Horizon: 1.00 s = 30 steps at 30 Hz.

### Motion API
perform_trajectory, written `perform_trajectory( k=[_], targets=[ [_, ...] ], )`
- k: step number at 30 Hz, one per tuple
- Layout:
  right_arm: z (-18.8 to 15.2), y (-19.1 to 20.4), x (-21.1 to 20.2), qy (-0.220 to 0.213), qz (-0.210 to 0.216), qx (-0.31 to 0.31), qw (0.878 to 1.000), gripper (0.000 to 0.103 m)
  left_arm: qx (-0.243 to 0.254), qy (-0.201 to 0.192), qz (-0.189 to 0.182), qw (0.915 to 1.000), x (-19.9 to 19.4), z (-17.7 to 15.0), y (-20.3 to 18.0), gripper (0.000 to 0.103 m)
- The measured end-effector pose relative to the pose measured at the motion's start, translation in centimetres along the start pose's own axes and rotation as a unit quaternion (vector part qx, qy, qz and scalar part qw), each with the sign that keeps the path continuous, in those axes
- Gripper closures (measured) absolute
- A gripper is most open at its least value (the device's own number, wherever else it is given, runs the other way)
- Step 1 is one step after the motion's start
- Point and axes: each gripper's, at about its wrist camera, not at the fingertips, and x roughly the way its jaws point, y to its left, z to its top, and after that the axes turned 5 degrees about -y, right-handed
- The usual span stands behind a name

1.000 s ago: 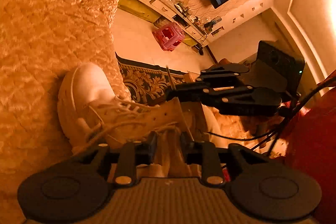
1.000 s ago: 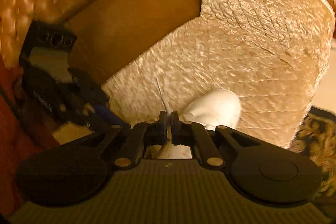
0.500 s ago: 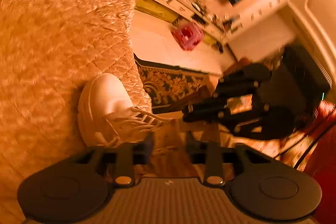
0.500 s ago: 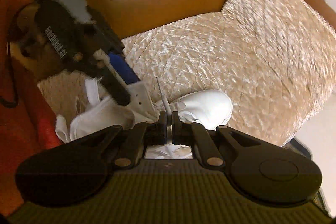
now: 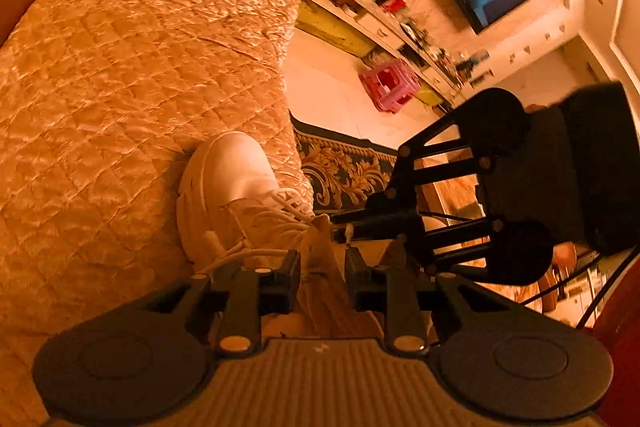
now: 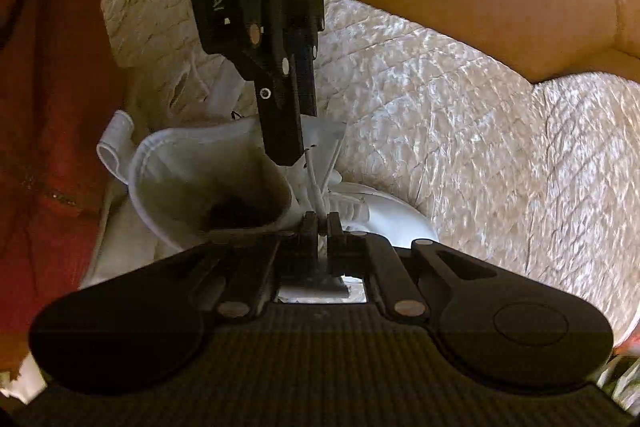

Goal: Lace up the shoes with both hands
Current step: 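Lower the left gripper to the sneaker while the right gripper grasps the collar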

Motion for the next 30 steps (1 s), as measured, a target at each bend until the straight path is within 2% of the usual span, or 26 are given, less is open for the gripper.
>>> perform_trajectory(
  k=[2,4,7,11,15,18,21,30],
  targets=[
    [0.6,0.4,-0.2,0.0,-0.02,-0.015,1.0,0.097,-0.014,-0.006,0.01,0.9998,0.1,0.0,0.5,0.075],
    [0.9,0.7,-0.7,-0.01,-0.036,-0.023,0.999,0.097,-0.024,-0.014,0.004,0.9996,-0.1,0.2,0.7,0.077],
    [0.6,1.2,-0.2,0.003,-0.063,-0.037,0.997,0.097,-0.006,-0.02,-0.004,0.9998,-0.5,0.5,0.2,0.077],
    [0.5,1.4,-0.3,-0.001,-0.071,-0.015,0.997,0.097,0.015,-0.021,-0.002,0.9997,-0.5,0.9,-0.4,0.075],
    [0.2,2.6,0.1,0.008,-0.083,-0.033,0.996,0.097,0.013,-0.017,0.015,0.9997,0.3,1.1,-0.7,0.072],
    [0.2,2.8,-0.4,0.006,-0.078,-0.033,0.996,0.097,0.005,-0.016,0.005,0.9998,0.5,1.1,-0.6,0.072],
    [0.0,2.8,-0.8,0.0,-0.077,-0.028,0.997,0.097,0.012,-0.013,0.013,0.9998,0.8,1.1,-0.8,0.072],
    [-0.6,1.1,-2.3,-0.038,-0.018,0.041,0.998,0.097,0.012,-0.004,0.022,0.9997,1.2,1.1,-0.6,0.072]
  ],
)
